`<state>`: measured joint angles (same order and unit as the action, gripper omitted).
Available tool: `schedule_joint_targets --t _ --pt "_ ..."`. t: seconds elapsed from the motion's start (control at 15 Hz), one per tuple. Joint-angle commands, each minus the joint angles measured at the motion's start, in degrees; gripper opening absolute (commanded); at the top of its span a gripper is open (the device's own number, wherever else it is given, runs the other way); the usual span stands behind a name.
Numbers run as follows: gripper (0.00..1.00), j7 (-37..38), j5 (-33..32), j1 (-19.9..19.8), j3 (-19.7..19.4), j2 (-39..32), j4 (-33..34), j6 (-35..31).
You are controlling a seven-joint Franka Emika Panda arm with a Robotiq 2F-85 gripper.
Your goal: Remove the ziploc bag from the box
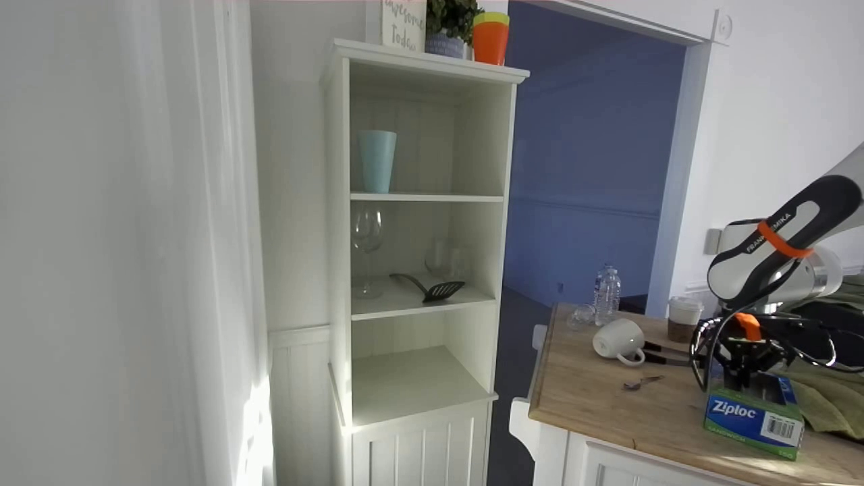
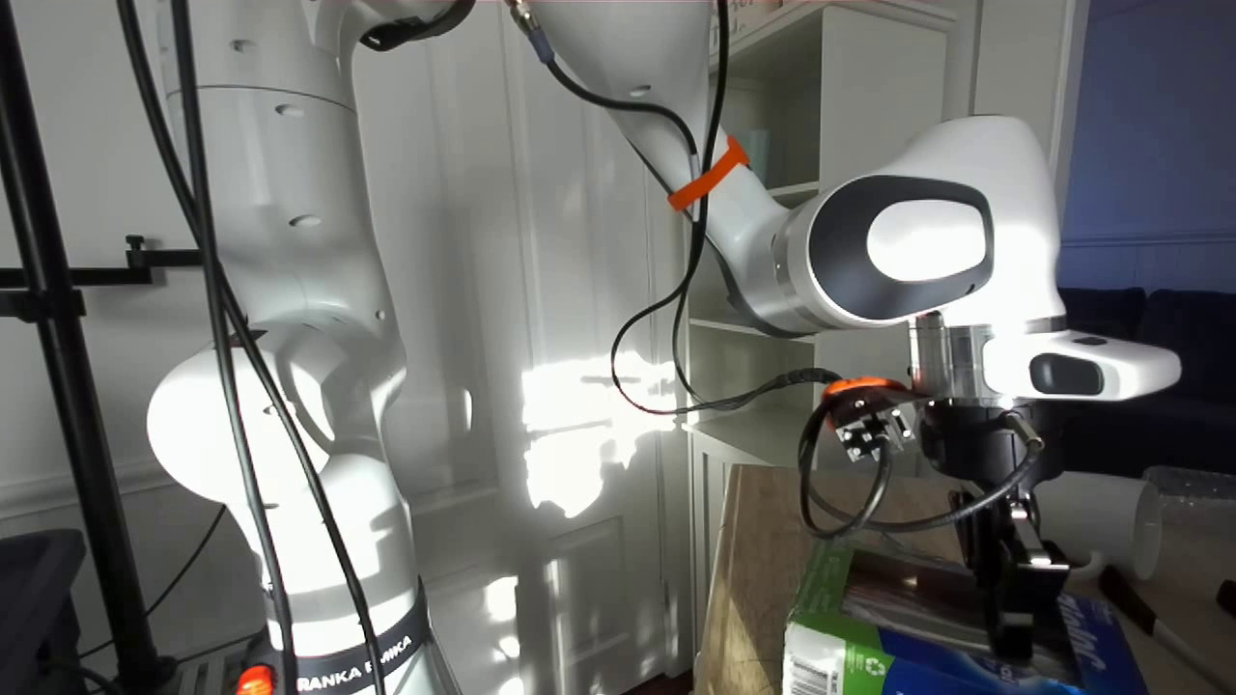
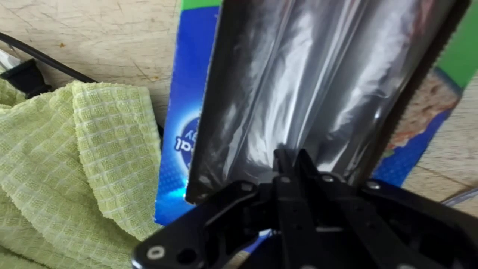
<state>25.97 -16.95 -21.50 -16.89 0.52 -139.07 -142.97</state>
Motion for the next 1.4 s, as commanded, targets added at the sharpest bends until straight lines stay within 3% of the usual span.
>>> schedule_joint_targets --t 0.0,0.13,0.27,0.4,0.93,1.33 --pt "0.14 1.05 -0.56 0.81 -0.66 3.59 -2.27 1.24" --pt "0.13 0.94 -0.69 0.71 -0.53 4.53 -2.74 1.64" --pt "0.03 0.62 -0.31 0.57 -0.37 5.5 -3.13 2.13" --pt "0.0 0.65 -0.36 0.39 -0.15 6.43 -3.55 2.59" --pt "0.0 0.56 -0.73 -0.01 0.46 9.29 -4.97 3.61" --pt "0.0 -2.61 0.11 -0.27 1.63 16.65 -9.76 2.86"
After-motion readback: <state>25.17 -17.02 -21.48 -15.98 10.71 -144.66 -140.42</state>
